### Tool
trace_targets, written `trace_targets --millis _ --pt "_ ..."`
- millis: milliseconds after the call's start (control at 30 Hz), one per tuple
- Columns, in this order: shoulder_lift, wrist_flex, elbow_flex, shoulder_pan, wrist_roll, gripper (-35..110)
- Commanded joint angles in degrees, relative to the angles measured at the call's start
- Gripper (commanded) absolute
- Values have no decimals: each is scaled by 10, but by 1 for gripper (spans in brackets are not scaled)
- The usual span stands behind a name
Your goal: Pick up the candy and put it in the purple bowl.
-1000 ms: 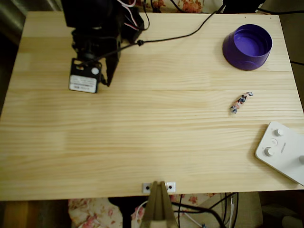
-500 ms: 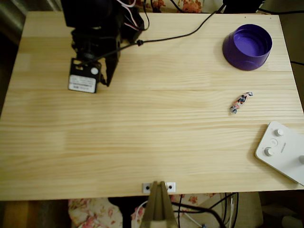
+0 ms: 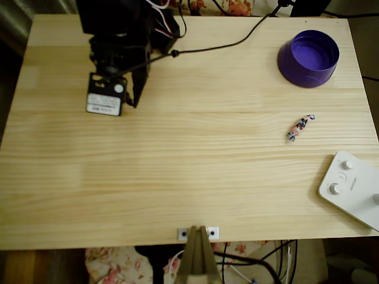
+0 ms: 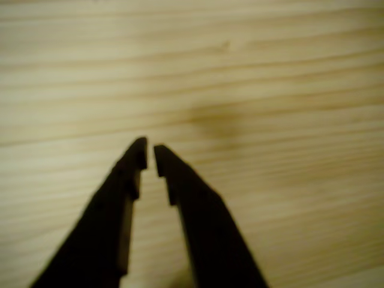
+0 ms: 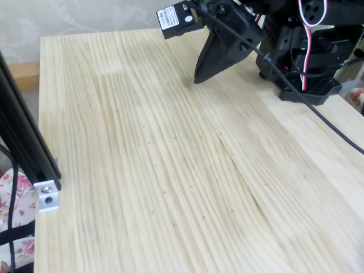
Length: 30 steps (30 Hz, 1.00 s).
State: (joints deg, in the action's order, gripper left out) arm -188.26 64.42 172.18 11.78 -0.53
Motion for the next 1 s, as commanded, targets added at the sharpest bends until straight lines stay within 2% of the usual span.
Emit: trace_targets --millis 0,367,700,800,900,967 --pt "-8 -12 -4 -4 -18 -1" --pt "3 -18 -15 4 -32 -1" --pt "209 -45 -199 -28 -31 -1" --pt "245 -42 -254 -55 -62 -1" --pt "270 -40 -292 -89 -151 -1" --pt "281 -47 -307 -106 -169 -1"
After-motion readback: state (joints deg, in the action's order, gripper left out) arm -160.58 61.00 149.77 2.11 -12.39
